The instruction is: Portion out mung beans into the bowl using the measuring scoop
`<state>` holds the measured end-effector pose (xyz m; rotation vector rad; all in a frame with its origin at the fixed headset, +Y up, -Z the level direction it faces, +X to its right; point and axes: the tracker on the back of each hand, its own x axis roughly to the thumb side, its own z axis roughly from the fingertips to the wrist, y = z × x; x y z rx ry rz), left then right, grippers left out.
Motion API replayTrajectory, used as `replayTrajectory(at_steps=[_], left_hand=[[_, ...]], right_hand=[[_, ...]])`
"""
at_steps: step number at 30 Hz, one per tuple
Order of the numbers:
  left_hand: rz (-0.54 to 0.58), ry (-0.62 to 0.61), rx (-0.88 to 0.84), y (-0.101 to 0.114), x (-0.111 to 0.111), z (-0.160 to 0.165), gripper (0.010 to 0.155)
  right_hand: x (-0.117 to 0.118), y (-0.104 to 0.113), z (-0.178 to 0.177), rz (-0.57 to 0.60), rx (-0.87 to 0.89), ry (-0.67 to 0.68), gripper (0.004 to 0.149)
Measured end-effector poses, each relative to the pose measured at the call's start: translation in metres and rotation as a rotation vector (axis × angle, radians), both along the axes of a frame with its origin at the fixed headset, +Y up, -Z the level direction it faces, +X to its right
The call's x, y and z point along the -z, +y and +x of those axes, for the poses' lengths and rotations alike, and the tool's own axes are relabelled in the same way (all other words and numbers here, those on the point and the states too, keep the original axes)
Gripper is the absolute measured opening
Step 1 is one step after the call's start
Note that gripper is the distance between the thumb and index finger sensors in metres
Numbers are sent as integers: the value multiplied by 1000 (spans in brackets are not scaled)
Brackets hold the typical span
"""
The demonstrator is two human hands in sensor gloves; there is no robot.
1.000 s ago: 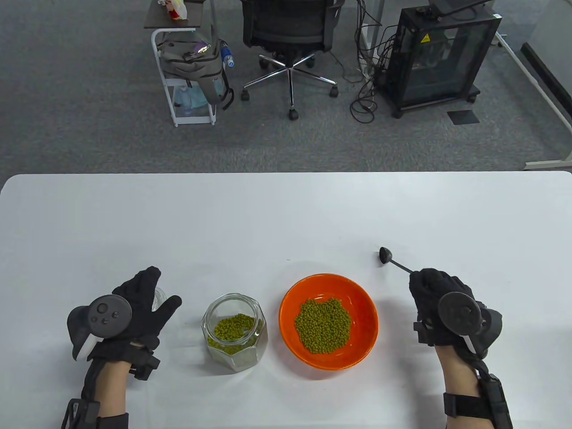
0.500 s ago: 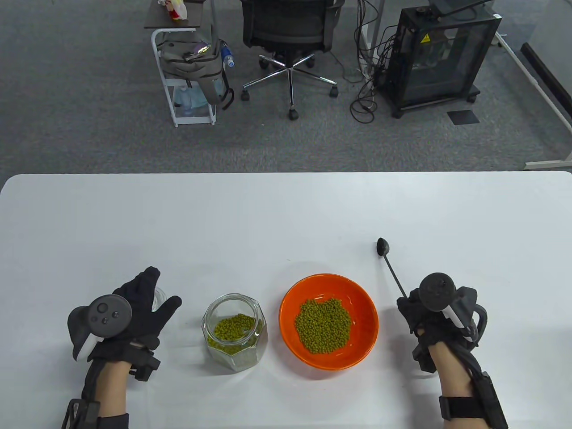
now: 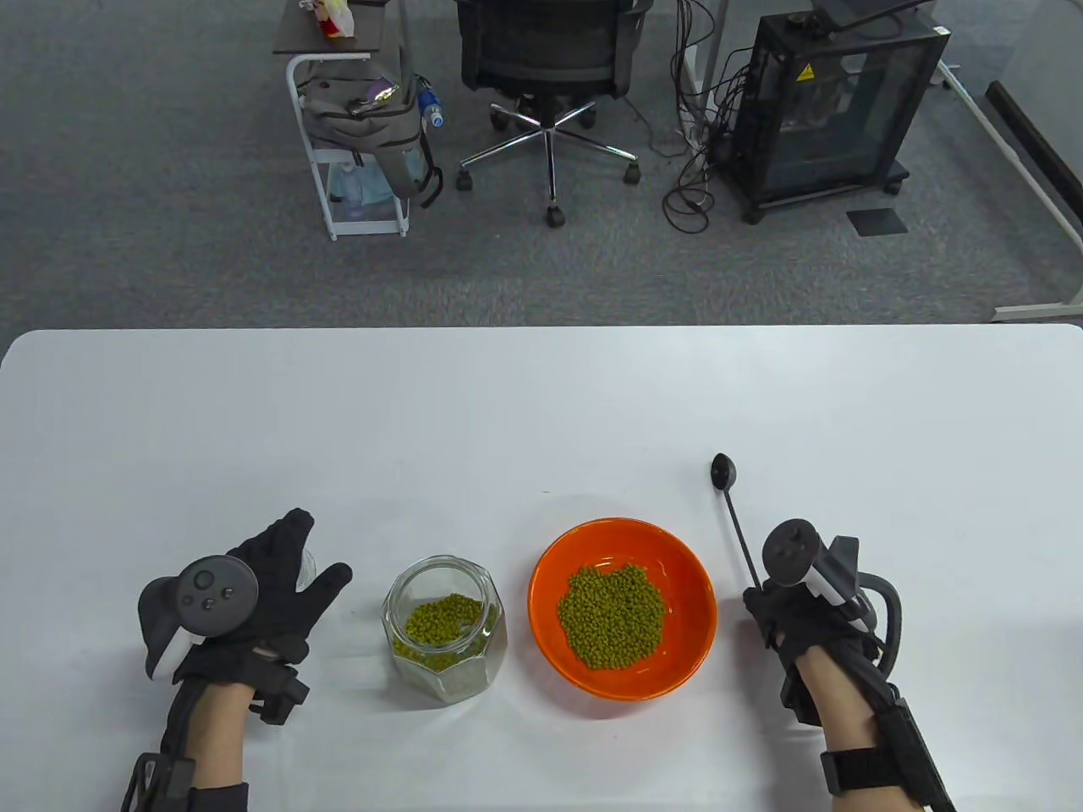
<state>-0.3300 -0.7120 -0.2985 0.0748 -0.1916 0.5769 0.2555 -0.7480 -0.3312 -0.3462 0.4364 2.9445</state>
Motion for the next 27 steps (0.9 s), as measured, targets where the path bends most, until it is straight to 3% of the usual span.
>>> replayTrajectory(at_steps=[19, 27], left_hand=[[-49, -13, 25, -4, 1, 5, 95], [-61, -12, 32, -4, 1, 6, 95]], right_hand=[[8, -4, -10, -118, -79, 1, 44], [13, -9, 0, -235, -12, -18, 46]])
